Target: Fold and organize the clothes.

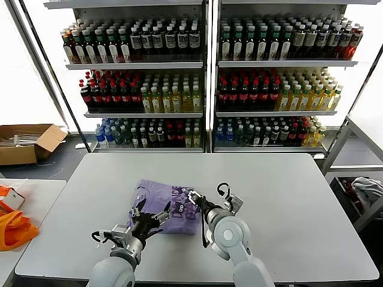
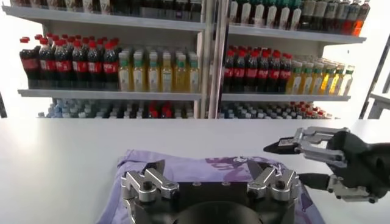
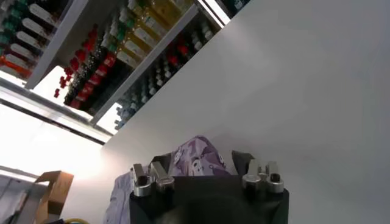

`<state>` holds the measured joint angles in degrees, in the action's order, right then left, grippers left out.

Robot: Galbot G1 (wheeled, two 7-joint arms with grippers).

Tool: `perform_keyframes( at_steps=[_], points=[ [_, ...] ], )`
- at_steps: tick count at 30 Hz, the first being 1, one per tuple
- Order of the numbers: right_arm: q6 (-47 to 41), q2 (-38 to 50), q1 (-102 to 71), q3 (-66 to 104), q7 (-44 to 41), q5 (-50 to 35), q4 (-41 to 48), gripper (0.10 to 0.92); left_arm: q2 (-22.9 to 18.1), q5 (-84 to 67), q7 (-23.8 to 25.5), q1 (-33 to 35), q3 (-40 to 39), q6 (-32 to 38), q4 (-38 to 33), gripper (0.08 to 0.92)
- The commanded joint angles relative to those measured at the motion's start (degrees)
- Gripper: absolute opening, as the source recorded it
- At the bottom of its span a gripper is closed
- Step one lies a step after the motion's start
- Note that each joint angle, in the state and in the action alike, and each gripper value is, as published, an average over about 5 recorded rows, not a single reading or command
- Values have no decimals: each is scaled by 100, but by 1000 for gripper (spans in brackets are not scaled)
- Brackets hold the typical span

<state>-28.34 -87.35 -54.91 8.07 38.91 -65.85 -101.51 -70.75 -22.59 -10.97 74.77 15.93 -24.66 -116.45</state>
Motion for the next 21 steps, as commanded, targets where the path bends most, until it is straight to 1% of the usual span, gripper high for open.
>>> perform_keyframes(
  at_steps=[1, 5, 12, 15, 18, 19, 21],
  points=[
    [-62, -115, 79, -39, -34, 237, 263, 661, -9, 41, -30, 48, 17, -36, -5, 822],
    [-82, -106, 54, -62, -77, 275, 241, 556, -12, 34, -31, 81, 41, -44, -42, 823],
    [-115, -5, 56, -64, -262, 405, 210, 348, -15, 23, -39, 165, 89, -42, -89, 823],
    [-228, 381, 51, -158, -432, 466, 131, 262, 16, -12, -67, 214, 134, -43, -133, 823],
    [-362, 964, 27, -259, -564, 489, -48, 168, 57, -60, -93, 249, 186, -46, -180, 823],
    [-397, 1160, 17, -257, -598, 489, -118, 144, 60, -71, -96, 256, 196, -46, -192, 823],
    [-445, 1489, 6, -197, -633, 465, -237, 120, 44, -78, -101, 261, 195, -45, -210, 822]
  ],
)
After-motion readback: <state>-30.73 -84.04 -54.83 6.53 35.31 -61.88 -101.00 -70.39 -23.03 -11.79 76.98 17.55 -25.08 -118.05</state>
